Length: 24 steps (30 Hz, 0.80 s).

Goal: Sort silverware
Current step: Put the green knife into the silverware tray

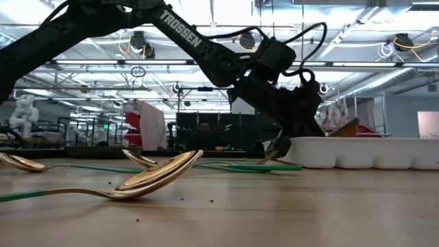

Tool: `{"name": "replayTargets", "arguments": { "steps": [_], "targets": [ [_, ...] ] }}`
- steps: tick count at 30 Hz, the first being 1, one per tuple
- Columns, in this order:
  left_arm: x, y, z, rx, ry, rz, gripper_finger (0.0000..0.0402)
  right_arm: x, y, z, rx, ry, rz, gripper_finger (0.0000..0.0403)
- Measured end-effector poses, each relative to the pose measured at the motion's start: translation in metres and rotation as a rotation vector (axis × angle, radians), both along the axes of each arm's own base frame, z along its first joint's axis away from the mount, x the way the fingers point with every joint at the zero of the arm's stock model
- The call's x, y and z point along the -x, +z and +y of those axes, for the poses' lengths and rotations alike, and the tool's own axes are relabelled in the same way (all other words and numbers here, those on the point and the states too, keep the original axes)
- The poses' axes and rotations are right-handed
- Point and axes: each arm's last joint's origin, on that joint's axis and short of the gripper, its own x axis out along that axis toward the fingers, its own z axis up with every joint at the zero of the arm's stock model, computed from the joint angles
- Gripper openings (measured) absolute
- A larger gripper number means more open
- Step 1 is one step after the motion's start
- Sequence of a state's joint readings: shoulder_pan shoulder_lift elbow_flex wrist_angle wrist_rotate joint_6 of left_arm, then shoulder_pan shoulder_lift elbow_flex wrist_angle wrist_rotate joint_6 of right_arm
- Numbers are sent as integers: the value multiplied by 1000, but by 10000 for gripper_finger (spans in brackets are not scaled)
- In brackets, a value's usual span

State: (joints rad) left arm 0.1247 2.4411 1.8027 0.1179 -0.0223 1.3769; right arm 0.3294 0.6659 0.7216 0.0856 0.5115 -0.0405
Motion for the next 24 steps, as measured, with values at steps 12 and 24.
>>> {"name": "replayTargets", "arguments": {
  "steps": [12, 24],
  "targets": [
    [1, -2, -7, 42, -52, 38, 21, 0, -2, 1, -14, 26, 13, 158],
    [3, -3, -7, 8, 4, 77, 59, -1, -6, 1, -66, 29, 50, 222]
  ]
}}
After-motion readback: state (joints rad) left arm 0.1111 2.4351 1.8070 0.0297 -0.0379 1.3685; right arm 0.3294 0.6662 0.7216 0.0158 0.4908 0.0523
